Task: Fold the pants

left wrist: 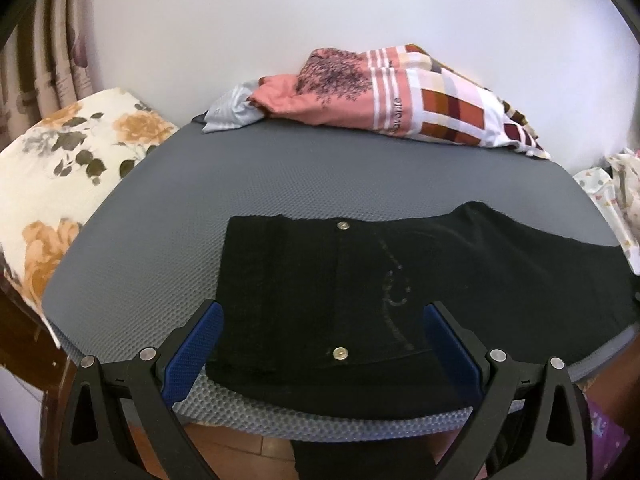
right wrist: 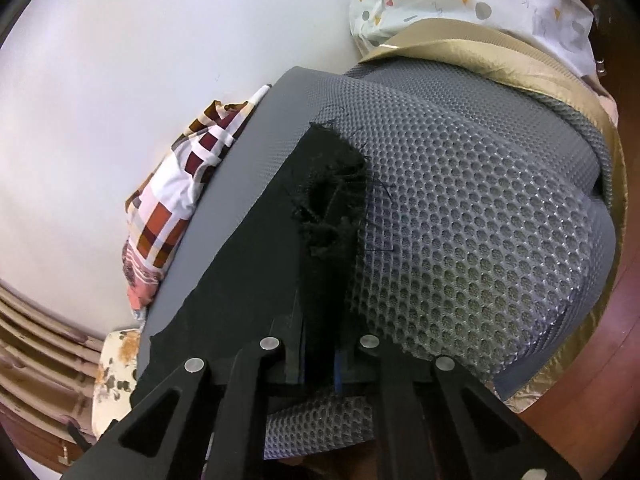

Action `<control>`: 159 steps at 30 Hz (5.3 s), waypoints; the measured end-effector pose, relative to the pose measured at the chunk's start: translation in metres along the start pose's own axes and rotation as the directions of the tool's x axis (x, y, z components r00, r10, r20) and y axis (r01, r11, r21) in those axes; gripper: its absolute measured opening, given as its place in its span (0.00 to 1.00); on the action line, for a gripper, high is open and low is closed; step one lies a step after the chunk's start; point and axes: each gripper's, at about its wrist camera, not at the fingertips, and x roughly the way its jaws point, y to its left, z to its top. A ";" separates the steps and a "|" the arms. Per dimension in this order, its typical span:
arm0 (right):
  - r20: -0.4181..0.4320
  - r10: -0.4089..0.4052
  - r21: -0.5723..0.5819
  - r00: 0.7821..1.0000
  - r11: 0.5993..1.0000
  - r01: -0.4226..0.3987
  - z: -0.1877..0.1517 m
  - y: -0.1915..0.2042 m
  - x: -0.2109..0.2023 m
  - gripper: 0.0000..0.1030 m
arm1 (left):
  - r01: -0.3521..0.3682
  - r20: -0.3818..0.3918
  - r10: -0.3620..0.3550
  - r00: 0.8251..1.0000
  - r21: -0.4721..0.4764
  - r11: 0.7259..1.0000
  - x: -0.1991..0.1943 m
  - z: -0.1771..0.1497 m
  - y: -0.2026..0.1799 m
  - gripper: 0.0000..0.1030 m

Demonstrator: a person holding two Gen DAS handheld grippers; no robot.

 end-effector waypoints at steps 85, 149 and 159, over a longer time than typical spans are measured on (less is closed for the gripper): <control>-0.072 0.112 -0.235 0.991 0.964 -0.125 -0.027 0.165 0.030 0.09 | -0.110 -0.142 0.115 0.983 0.041 0.993 0.026 -0.006 0.009 0.97; -0.535 0.054 -0.592 0.843 0.688 -0.419 -0.238 0.290 0.132 0.35 | -0.058 -0.222 0.094 0.970 0.164 0.985 0.045 -0.020 -0.021 0.97; -0.620 0.107 -0.538 0.777 0.663 -0.521 -0.245 0.291 0.130 0.41 | -0.059 -0.225 0.099 0.969 0.179 0.982 0.046 -0.021 -0.024 0.97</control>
